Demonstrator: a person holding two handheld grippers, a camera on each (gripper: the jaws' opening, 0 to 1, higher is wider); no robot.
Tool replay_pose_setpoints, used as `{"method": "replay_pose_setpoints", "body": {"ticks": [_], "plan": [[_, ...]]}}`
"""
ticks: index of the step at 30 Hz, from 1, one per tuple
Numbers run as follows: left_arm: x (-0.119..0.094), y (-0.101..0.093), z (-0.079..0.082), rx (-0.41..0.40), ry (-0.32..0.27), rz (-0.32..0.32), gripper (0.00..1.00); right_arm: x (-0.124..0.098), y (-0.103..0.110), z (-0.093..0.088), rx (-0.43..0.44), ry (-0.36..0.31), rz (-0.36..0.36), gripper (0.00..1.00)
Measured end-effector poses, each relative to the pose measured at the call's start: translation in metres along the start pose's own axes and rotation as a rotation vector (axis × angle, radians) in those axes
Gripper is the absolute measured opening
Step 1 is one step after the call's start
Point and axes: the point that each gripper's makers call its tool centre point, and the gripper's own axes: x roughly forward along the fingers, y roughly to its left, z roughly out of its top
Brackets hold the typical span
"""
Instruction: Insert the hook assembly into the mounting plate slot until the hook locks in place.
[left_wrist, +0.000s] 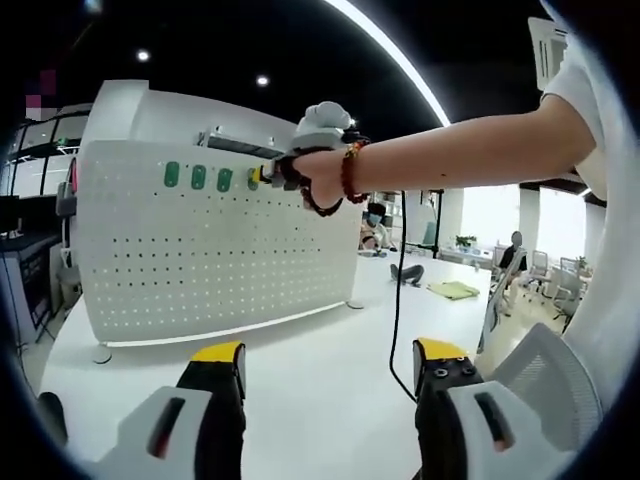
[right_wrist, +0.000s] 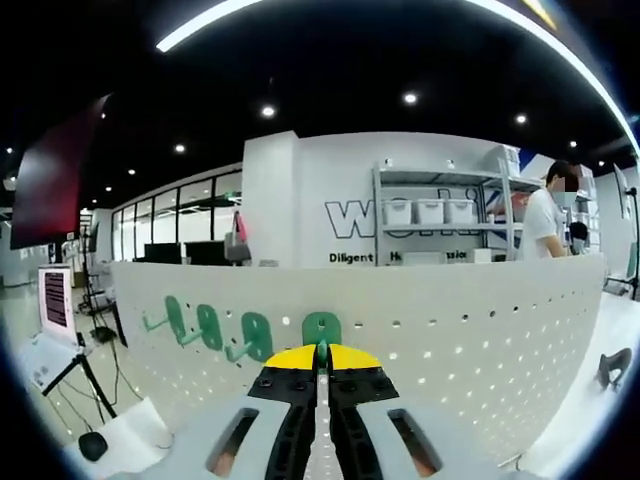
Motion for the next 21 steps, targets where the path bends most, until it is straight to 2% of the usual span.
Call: {"method": "replay_pose_setpoints", "body": {"ticks": [7, 21], "plan": [[0.0008, 0.0022, -0.0007, 0.001, 0.006, -0.003, 0.69, 0.0064, 0.0012, 0.0011, -0.012, 0.008, -0.006, 0.01], [-0.0004, 0.0058, 0.0009, -0.006, -0.002, 0.003, 0.69, 0.0021, 0.0061, -0.0064, -0.008, 0.024, -0.046, 0.01]]}}
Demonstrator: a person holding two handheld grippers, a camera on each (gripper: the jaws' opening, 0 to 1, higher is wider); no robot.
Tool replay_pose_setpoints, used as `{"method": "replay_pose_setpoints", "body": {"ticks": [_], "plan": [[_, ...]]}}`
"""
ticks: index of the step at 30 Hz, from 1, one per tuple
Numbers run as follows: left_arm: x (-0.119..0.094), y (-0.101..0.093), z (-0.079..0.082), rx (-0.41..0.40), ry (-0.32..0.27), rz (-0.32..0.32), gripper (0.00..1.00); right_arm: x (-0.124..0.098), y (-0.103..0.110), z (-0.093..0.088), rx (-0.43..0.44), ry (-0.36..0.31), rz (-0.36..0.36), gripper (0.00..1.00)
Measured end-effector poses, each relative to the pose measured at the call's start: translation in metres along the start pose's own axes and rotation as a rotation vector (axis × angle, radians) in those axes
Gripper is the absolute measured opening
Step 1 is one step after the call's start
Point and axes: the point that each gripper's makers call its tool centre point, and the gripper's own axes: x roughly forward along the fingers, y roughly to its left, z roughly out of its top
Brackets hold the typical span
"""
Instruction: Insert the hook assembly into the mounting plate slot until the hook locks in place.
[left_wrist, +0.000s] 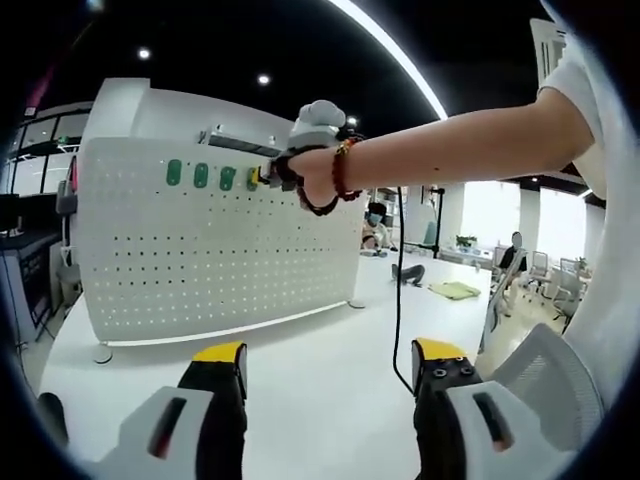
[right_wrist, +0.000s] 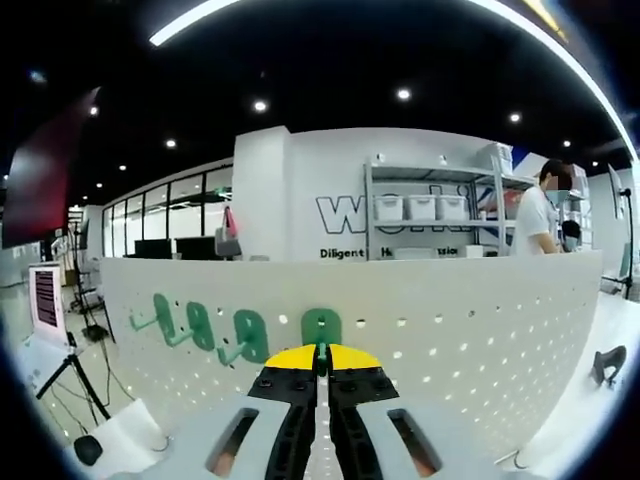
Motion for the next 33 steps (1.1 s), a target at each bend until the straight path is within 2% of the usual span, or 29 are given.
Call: {"method": "replay_pose_setpoints", "body": {"ticks": [6, 11, 14, 24, 25, 26, 27, 33], "plan": [[-0.001, 0.0014, -0.0025, 0.002, 0.009, 0.001, 0.68, 0.0008, -0.0019, 0.0006, -0.034, -0.005, -0.009, 0.01], [0.0, 0.0004, -0.0024, -0.001, 0.007, -0.002, 0.68, 0.0037, -0.0036, -0.0009, -0.005, -0.014, -0.018, 0.01], [0.0002, 0.0007, -0.0028, 0.0, 0.01, -0.003, 0.68, 0.006, -0.0045, -0.0003, -0.079, -0.006, -0.027, 0.01], [0.0016, 0.0012, -0.0026, -0.005, 0.008, -0.006, 0.67, 0.0085, -0.0053, -0.0016, -0.029, 0.004, -0.039, 0.01], [0.0019, 0.0009, -0.002, -0.006, 0.006, -0.007, 0.67, 0.0086, -0.0052, -0.0022, -0.014, 0.009, -0.042, 0.01], [0.002, 0.0005, -0.0011, -0.007, 0.004, -0.008, 0.67, 0.0087, -0.0044, -0.0068, 0.025, 0.044, -0.039, 0.01], [0.0019, 0.0005, -0.0007, -0.006, 0.002, -0.008, 0.67, 0.0096, -0.0058, -0.0035, 0.035, 0.028, -0.045, 0.01], [-0.0007, 0.0034, -0.0019, -0.009, 0.006, -0.002, 0.67, 0.0049, -0.0048, -0.0046, 0.079, 0.029, -0.043, 0.01]]}}
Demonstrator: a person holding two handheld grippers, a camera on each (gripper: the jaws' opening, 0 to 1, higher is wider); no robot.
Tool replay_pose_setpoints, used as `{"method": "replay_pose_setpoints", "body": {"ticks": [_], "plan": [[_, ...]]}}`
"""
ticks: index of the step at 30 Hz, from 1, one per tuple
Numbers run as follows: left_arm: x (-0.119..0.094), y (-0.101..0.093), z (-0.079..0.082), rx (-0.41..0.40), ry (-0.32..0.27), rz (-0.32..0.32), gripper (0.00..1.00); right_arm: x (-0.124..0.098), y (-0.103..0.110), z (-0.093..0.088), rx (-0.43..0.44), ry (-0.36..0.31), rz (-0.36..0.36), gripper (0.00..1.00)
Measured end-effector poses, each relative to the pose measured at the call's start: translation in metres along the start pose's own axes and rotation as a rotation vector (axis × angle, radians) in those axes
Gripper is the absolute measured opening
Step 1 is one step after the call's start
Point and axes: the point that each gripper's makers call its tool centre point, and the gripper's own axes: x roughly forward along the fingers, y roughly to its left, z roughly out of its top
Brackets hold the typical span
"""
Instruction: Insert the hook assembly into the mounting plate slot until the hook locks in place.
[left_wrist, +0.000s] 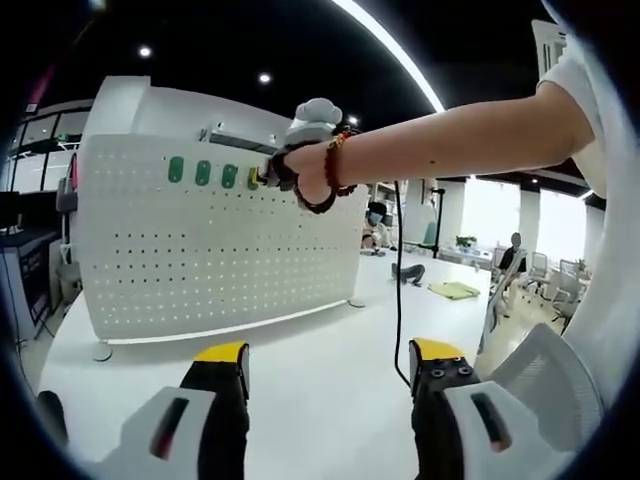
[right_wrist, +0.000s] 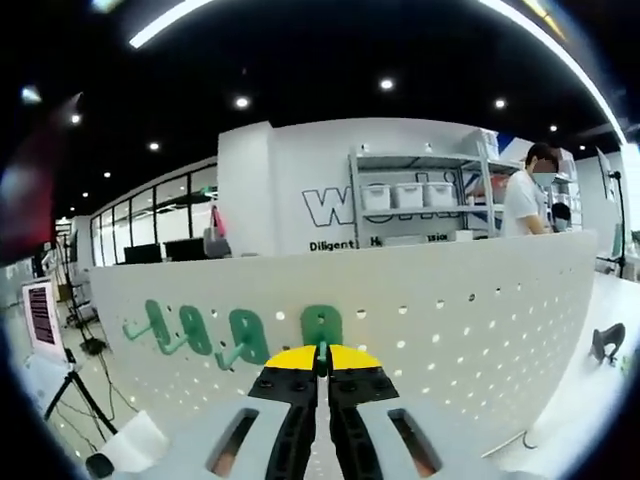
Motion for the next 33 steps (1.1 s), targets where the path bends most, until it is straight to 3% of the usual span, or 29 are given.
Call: {"method": "replay_pose_setpoints", "body": {"ticks": [3, 11, 13, 26, 33], "plan": [[0.0, 0.0, -0.001, 0.003, 0.004, 0.0, 0.66, -0.002, 0.002, 0.001, -0.071, -0.003, 0.007, 0.01], [0.001, -0.001, 0.0, 0.003, 0.001, -0.006, 0.66, -0.003, 0.001, -0.004, -0.032, 0.01, 0.024, 0.01], [0.002, -0.001, 0.0, 0.002, 0.002, -0.008, 0.66, -0.002, 0.001, -0.007, -0.079, 0.016, 0.025, 0.02], [0.003, -0.003, -0.001, 0.001, 0.009, -0.014, 0.65, 0.0, 0.002, -0.009, -0.057, 0.013, 0.046, 0.05], [0.003, -0.003, -0.001, 0.001, 0.007, -0.009, 0.65, -0.005, 0.008, -0.013, -0.058, 0.006, 0.089, 0.12]]}}
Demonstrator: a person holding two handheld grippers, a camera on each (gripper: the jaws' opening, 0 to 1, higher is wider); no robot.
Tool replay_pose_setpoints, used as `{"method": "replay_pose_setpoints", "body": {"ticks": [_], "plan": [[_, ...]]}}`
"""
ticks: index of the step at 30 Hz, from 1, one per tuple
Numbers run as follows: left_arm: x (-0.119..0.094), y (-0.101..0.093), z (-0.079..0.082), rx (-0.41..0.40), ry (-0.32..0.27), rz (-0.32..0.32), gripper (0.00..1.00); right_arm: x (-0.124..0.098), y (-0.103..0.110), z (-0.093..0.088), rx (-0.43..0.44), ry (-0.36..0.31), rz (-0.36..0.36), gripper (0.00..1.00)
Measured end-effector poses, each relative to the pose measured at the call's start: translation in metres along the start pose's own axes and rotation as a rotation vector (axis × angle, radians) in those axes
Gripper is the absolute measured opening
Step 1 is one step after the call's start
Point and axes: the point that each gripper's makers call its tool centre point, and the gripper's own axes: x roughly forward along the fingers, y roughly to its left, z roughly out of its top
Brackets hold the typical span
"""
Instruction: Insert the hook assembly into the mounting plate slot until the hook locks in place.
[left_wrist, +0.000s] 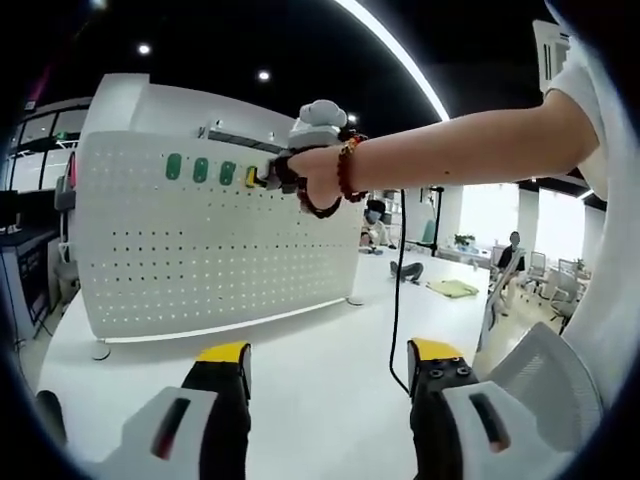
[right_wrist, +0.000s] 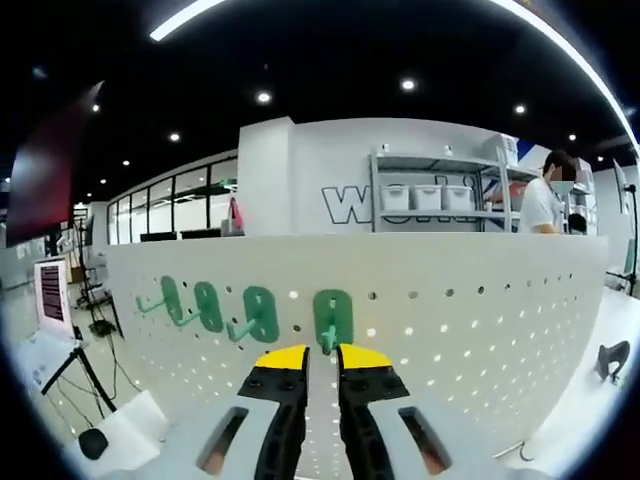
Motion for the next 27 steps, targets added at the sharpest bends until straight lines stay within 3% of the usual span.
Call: {"method": "replay_pose_setpoints", "body": {"ticks": [13, 15, 17, 23, 27], "plan": [[0.0, -0.006, 0.006, 0.03, 0.018, -0.007, 0.67, -0.021, 0.005, -0.024, 0.013, 0.041, 0.07, 0.27], [0.0, -0.007, 0.005, 0.039, 0.028, -0.01, 0.67, -0.025, 0.012, -0.022, 0.033, 0.004, 0.119, 0.3], [0.0, -0.009, 0.006, 0.043, 0.03, -0.009, 0.67, -0.028, 0.014, -0.029, 0.024, 0.023, 0.135, 0.38], [-0.002, -0.013, 0.009, 0.046, 0.032, -0.007, 0.67, -0.047, 0.027, -0.039, -0.011, 0.016, 0.222, 0.43], [-0.004, -0.015, 0.01, 0.05, 0.038, -0.003, 0.68, -0.062, 0.028, -0.039, -0.019, 0.004, 0.244, 0.46]]}}
